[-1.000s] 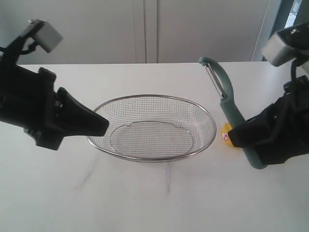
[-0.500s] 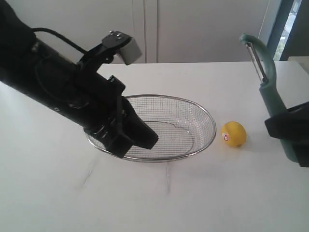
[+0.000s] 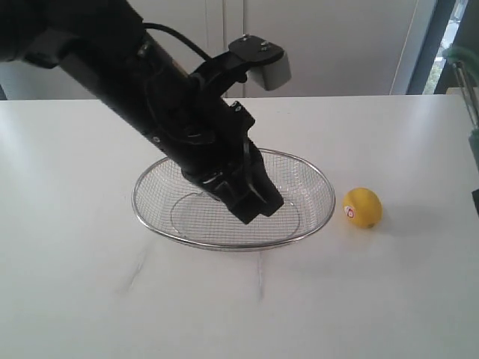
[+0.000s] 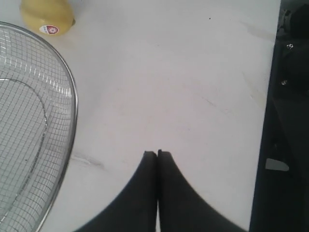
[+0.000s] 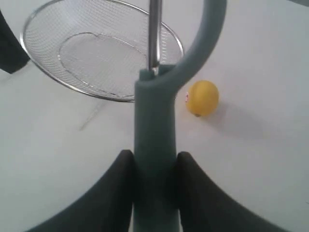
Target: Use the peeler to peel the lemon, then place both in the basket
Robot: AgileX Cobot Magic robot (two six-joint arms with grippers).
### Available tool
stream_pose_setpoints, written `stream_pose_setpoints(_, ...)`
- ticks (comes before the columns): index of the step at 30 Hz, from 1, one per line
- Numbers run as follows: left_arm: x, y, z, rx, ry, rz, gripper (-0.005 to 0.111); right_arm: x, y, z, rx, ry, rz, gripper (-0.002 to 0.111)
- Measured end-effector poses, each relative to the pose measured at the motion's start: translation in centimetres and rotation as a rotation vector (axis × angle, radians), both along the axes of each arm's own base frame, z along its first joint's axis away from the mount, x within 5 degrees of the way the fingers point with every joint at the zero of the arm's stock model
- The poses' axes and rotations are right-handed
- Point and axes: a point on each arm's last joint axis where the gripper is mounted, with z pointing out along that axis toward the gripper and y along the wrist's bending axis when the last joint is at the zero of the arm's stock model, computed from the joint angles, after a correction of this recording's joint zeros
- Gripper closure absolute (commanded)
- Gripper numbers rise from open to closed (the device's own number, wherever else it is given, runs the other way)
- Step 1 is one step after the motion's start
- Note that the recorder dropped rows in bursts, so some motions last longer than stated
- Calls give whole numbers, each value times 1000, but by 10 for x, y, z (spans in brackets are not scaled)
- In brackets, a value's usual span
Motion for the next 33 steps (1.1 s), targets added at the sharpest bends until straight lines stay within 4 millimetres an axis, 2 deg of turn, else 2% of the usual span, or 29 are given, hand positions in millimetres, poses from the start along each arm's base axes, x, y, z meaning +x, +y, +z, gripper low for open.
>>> stream_pose_setpoints(9,28,-29,15,-13,-51,-30,107,-16,-18,4,-21,-90,-150,108)
stream_pose_setpoints(14,36,-58,12,25,-126,-77,107,-17,-20,5,-18,-99,-170,108)
stream_pose_setpoints(24,59,-114,-20,115,-239,-112,107,-22,-29,9,-23,-144,-264,108)
stream_pose_setpoints(28,73,-141,-36,75,-311,-95,107,-31,-39,12,-20,-204,-351,108)
stream_pose_setpoints(33,89,-168,-53,-19,-412,-44,107,-28,-38,-3,-8,-189,-364,108)
